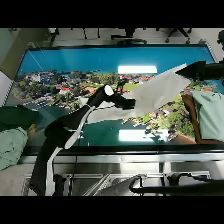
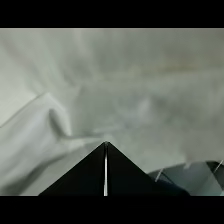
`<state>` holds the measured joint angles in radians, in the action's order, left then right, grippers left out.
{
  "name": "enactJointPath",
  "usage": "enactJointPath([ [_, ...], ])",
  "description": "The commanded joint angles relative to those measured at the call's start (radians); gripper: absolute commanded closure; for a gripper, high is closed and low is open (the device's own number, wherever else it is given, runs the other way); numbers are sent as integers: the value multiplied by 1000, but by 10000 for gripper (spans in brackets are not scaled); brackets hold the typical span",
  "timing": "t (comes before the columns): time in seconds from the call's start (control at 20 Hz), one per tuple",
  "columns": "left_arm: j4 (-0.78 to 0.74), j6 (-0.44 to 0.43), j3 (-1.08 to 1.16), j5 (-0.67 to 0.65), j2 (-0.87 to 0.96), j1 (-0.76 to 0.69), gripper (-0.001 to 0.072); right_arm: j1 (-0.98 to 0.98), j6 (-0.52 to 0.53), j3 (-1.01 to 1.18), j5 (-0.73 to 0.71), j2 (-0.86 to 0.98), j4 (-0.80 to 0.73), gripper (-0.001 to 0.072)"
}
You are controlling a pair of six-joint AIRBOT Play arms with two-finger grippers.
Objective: Fold the shirts.
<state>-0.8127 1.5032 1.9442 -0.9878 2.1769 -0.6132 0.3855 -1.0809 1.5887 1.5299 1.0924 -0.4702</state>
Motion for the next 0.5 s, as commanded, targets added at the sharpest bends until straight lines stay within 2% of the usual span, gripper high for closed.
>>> enactJointPath([
  [0.0,31,65,146,27,114,-78,692,3,-60,14,32,-28,38,692],
  [0.2,150,33,144,-48,63,-42,692,3,-60,13,32,-12,37,692],
  [0.45,195,-68,144,-257,-200,130,692,-7,-80,12,25,15,37,692],
])
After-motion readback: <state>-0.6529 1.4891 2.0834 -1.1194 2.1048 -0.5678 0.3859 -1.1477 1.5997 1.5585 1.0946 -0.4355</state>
